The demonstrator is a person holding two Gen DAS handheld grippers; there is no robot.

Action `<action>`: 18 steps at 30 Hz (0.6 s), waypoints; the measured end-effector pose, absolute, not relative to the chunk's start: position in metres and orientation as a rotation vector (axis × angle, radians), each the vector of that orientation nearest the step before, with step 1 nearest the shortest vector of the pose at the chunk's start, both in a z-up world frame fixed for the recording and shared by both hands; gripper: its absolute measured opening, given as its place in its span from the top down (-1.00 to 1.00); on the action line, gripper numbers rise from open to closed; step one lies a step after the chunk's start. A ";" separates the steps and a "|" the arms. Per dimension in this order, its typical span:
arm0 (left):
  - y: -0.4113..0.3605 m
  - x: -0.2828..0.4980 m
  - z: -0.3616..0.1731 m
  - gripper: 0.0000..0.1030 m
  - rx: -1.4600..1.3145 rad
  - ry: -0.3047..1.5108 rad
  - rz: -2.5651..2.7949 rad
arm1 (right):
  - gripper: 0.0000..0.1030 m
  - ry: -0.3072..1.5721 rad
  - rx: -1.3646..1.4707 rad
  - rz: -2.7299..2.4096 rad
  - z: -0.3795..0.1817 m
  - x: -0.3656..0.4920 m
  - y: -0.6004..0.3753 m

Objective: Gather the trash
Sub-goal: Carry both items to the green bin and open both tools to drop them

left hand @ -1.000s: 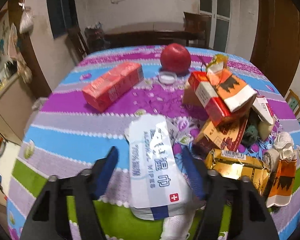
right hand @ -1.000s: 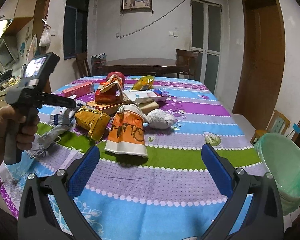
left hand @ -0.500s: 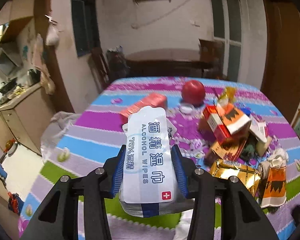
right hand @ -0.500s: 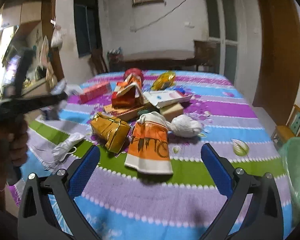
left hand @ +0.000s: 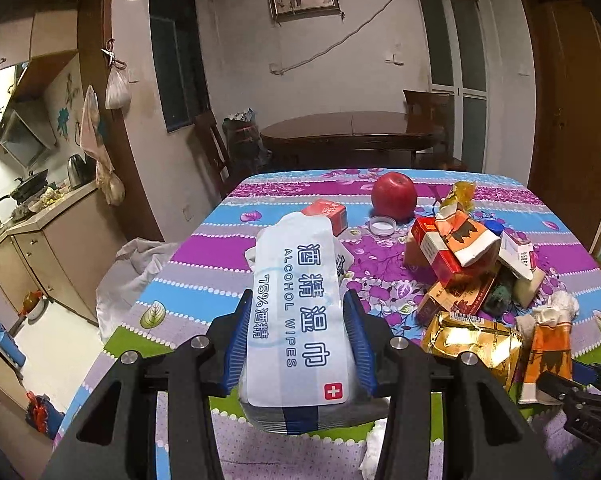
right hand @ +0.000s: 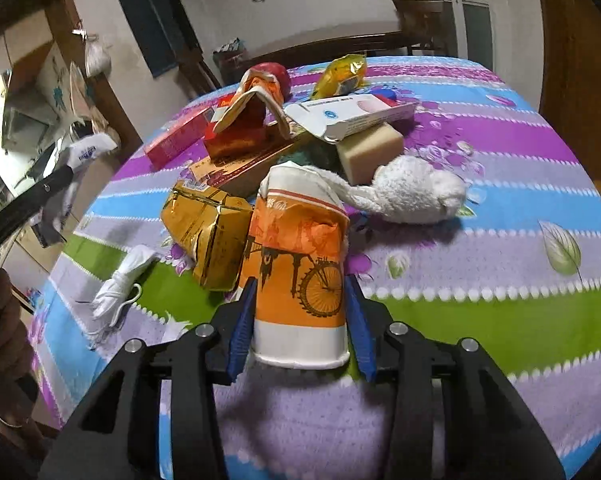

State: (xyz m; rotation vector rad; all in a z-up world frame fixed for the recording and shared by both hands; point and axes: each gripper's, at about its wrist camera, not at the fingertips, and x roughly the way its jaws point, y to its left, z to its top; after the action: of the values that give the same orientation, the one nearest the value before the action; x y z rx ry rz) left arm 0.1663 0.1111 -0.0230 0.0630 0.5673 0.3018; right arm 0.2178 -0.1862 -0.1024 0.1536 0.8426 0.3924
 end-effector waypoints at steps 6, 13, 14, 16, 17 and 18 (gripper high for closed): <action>0.100 0.157 -0.019 0.10 0.071 0.559 0.274 | 0.23 0.805 0.215 0.418 -0.091 0.186 -0.203; 0.049 0.153 -0.012 0.10 0.136 0.547 0.172 | 0.23 0.699 0.214 0.371 -0.056 0.155 -0.233; 0.038 0.153 -0.011 0.10 0.150 0.545 0.148 | 0.23 0.686 0.210 0.358 -0.051 0.152 -0.238; 0.018 0.154 -0.008 0.10 0.166 0.539 0.108 | 0.23 0.659 0.207 0.332 -0.042 0.146 -0.252; 0.008 0.154 -0.007 0.10 0.174 0.535 0.087 | 0.23 0.651 0.208 0.320 -0.040 0.145 -0.257; -0.004 0.156 -0.004 0.10 0.183 0.529 0.065 | 0.23 0.641 0.208 0.305 -0.037 0.142 -0.265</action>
State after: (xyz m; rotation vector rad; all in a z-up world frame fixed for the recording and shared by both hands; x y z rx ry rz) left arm 0.1555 -0.0037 -0.0037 0.1832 0.5289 0.0650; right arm 0.1423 -0.2648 -0.0365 0.2084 0.6413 0.3050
